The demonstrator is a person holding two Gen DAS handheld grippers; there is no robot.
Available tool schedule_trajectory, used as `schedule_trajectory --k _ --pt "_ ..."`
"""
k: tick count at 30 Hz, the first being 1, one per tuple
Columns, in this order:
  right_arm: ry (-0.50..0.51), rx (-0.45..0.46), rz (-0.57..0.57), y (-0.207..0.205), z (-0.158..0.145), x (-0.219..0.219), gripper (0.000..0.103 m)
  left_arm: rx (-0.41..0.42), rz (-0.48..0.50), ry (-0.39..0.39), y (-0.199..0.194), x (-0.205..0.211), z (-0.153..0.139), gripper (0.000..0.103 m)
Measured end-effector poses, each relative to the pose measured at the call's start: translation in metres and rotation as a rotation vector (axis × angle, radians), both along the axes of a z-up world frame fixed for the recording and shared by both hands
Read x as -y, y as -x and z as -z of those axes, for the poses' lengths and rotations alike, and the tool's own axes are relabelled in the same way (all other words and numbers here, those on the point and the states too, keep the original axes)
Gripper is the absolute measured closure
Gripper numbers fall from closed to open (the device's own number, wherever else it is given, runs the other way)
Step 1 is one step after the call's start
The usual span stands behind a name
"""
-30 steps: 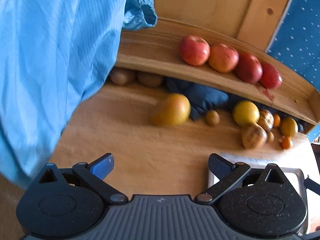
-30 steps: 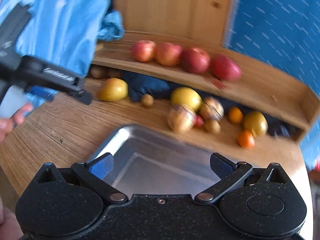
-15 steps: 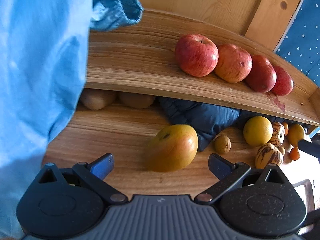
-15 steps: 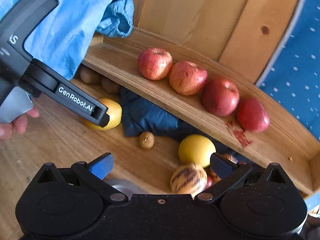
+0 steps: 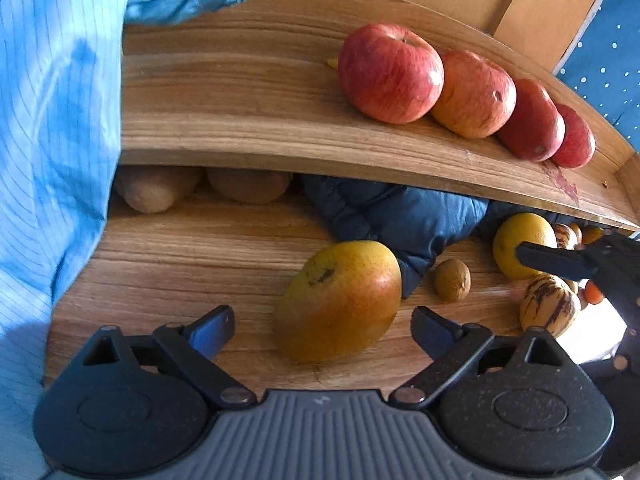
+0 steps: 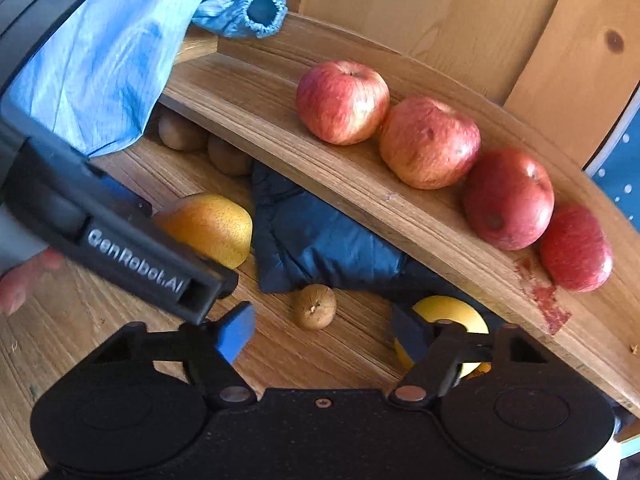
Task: Organize fruits
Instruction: 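Grasp the yellow-brown pear with the left gripper while the right gripper grasps a small brown kiwi, then carry the pear and kiwi onto the metal tray and open both grippers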
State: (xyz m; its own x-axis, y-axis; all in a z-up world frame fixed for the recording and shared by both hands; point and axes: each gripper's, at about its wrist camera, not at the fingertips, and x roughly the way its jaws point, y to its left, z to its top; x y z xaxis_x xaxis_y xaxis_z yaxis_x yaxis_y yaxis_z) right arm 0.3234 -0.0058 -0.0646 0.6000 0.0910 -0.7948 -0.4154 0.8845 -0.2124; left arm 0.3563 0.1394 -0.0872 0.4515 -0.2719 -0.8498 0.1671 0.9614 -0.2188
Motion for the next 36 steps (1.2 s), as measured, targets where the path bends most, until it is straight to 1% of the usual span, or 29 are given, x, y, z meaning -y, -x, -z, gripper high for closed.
schedule_trajectory --k 2,4,6,7,10,12,14,18,19,23,26,32,36 --pt "-0.013 -0.017 0.015 -0.004 0.002 0.0 0.037 0.009 0.006 -0.001 0.0 0.002 -0.001 0.012" --pt "-0.018 -0.029 0.023 -0.008 0.004 -0.001 0.047 0.013 0.011 0.006 -0.002 0.003 -0.001 0.017" --pt "-0.025 -0.036 0.024 -0.011 0.006 -0.002 0.052 0.016 0.013 0.014 -0.005 0.003 -0.001 0.024" --pt "-0.03 -0.039 0.026 -0.013 0.006 -0.003 0.054 0.017 0.015 0.016 -0.007 0.003 -0.001 0.024" --pt "-0.05 -0.057 0.038 -0.017 0.008 -0.004 0.059 0.017 0.023 0.03 -0.011 0.003 -0.001 0.031" --pt "-0.068 -0.072 0.05 -0.02 0.009 -0.003 0.062 0.016 0.034 0.033 -0.015 0.003 -0.001 0.038" --pt "-0.082 -0.085 0.066 -0.022 0.011 -0.001 0.065 0.02 0.035 0.03 -0.015 0.007 -0.001 0.038" --pt "-0.117 -0.087 0.102 -0.021 0.011 0.004 0.075 0.032 0.031 0.014 -0.014 0.014 -0.002 0.039" --pt "-0.126 -0.09 0.11 -0.02 0.011 0.005 0.075 0.035 0.032 0.009 -0.007 0.02 -0.003 0.039" --pt "-0.154 -0.086 0.137 -0.011 0.009 0.013 0.075 0.038 0.046 -0.019 -0.001 0.03 -0.004 0.039" --pt "-0.183 -0.07 0.147 0.001 0.002 0.017 0.075 0.028 0.039 -0.014 0.003 0.036 -0.004 0.039" --pt "-0.236 -0.016 0.165 0.042 -0.019 0.035 0.075 0.044 0.058 -0.026 0.018 0.053 -0.01 0.041" --pt "-0.246 0.009 0.194 0.07 -0.03 0.047 0.075 0.043 0.061 -0.036 0.03 0.066 -0.014 0.041"
